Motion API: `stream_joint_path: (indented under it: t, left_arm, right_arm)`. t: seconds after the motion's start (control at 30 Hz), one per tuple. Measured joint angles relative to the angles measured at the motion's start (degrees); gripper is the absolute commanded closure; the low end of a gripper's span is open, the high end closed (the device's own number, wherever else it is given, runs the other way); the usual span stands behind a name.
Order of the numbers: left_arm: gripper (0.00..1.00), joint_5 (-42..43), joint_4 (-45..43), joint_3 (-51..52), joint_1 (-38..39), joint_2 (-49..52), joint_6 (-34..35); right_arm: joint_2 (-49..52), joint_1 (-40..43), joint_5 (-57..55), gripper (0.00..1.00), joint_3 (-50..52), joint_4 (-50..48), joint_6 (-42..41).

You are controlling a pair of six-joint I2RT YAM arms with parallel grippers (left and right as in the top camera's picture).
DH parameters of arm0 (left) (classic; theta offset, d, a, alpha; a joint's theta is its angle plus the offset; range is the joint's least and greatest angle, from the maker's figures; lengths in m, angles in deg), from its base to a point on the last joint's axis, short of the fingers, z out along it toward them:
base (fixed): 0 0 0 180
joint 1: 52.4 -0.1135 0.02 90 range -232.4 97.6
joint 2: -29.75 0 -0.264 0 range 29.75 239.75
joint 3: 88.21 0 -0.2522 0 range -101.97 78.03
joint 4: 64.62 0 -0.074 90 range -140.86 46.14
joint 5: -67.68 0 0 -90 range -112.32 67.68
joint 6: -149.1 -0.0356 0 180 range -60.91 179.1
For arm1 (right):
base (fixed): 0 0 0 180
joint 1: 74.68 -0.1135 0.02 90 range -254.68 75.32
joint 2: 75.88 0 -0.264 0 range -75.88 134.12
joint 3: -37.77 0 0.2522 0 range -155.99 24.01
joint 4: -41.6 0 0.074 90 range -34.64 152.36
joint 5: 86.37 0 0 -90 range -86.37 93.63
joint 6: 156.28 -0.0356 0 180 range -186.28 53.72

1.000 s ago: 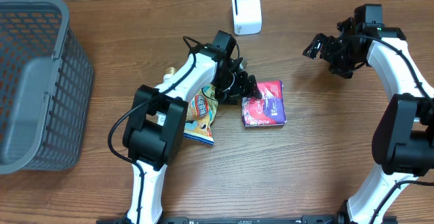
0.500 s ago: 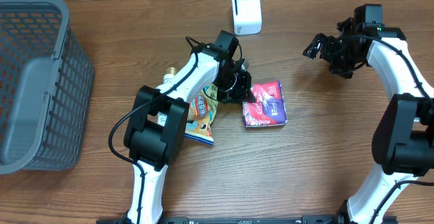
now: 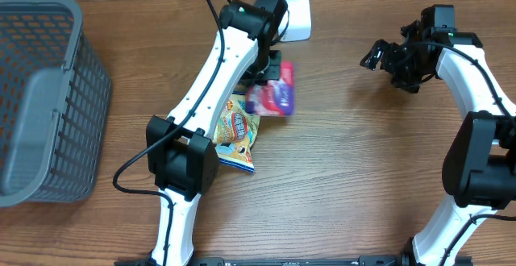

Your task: Scan the item barcode

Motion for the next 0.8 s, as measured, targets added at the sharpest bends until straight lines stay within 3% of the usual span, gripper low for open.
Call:
stream_joint_path:
  t: [0.2,0.37,0.8]
  left_arm:
    - [0.96,-22.2,6.7,-0.2,0.0,0.0,3.8]
    - [0.96,-34.0,7.2,-0.2,0.0,0.0,5.6]
    - [0.96,-38.9,9.0,2.9,0.7,0.0,6.9]
  right_arm:
    - [0.0,0.0,0.0,0.00,0.0,0.0,0.0]
    - [0.0,0.0,0.0,0.00,0.0,0.0,0.0]
    - [0.0,0.0,0.0,0.00,0.0,0.0,0.0]
